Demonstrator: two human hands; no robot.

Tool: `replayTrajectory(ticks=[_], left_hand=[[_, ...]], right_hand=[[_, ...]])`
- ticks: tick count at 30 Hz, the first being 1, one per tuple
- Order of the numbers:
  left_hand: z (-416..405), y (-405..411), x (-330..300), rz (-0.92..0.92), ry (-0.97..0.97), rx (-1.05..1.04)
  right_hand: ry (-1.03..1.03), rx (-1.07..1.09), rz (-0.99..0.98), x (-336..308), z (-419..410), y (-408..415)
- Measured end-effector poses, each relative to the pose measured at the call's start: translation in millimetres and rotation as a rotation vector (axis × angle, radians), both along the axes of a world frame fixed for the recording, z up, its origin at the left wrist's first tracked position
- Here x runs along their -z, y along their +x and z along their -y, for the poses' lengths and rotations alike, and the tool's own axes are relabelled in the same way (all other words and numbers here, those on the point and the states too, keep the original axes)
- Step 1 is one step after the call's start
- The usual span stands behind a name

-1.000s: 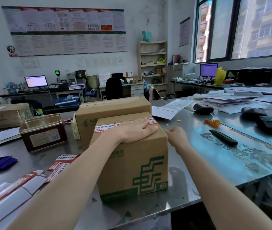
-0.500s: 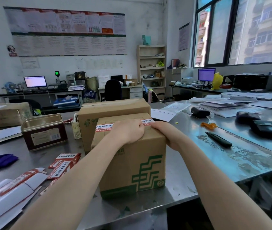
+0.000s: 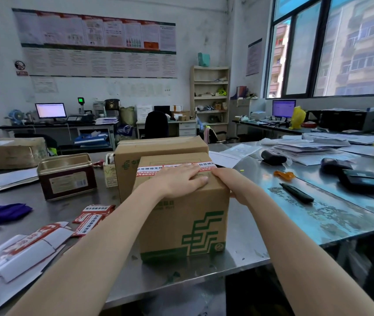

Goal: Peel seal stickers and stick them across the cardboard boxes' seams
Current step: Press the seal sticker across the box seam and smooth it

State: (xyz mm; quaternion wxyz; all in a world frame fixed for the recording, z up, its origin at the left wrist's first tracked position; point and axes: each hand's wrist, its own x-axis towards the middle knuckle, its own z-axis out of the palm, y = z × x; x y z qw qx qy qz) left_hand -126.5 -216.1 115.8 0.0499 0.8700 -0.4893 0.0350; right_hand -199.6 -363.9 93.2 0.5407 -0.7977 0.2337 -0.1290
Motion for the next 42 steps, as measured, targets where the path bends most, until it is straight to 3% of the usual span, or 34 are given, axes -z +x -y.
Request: replayTrajectory(ticks=[6, 21, 33, 36, 42], left_hand=[[-0.1, -2.0, 2.7, 0.017, -0.08, -0.034], [2.6, 5.1, 5.2, -0.032, -0.173, -0.109], [-12.4, 15.8, 10.1, 0.077, -0.225, -0.474], [-25.2, 21.1, 9.2, -0.01, -0.219, -0.607], [-33.7, 26.3, 3.2, -0.116, -0.289, -0.484]], right_hand=[[-0.27, -0.052, 0.136, -6.3, -4.7, -3.8], [-0.629, 0.078, 0.075, -11.2, -2.6, 1.6], [-0.592, 0.127, 0.107, -13.4, -11.2, -6.5], [-0.591, 0.136, 0.11, -14.8, -15.4, -10.2], [-0.587, 0.173, 0.097, -12.5, -20.7, -19.0]])
